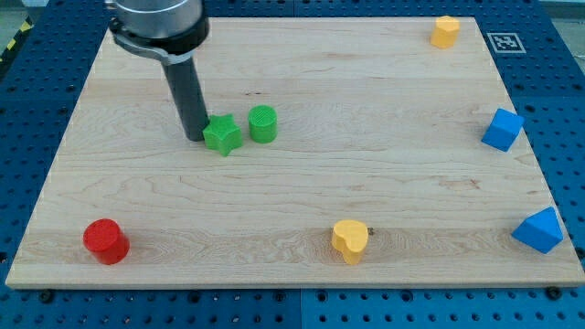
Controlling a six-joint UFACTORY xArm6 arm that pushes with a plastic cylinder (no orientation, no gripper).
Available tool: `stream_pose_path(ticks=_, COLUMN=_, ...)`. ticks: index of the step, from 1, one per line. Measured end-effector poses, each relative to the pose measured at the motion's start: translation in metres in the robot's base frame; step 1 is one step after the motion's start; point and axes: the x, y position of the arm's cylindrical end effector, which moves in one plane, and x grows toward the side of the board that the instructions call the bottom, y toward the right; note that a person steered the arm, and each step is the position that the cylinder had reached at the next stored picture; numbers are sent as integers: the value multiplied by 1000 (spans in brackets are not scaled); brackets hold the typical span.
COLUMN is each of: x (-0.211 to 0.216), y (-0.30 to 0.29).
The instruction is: Push the green star into the green circle
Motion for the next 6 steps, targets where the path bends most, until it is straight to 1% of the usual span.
stream_pose_path(ticks=1, x=22, y=-17)
stream_pose_path(ticks=2, x=32, y=-8)
stream_pose_path(ticks=3, x=32, y=20)
stream_pose_path(ticks=4, x=31, y=21)
stream_pose_path(ticks=6, x=15, y=21)
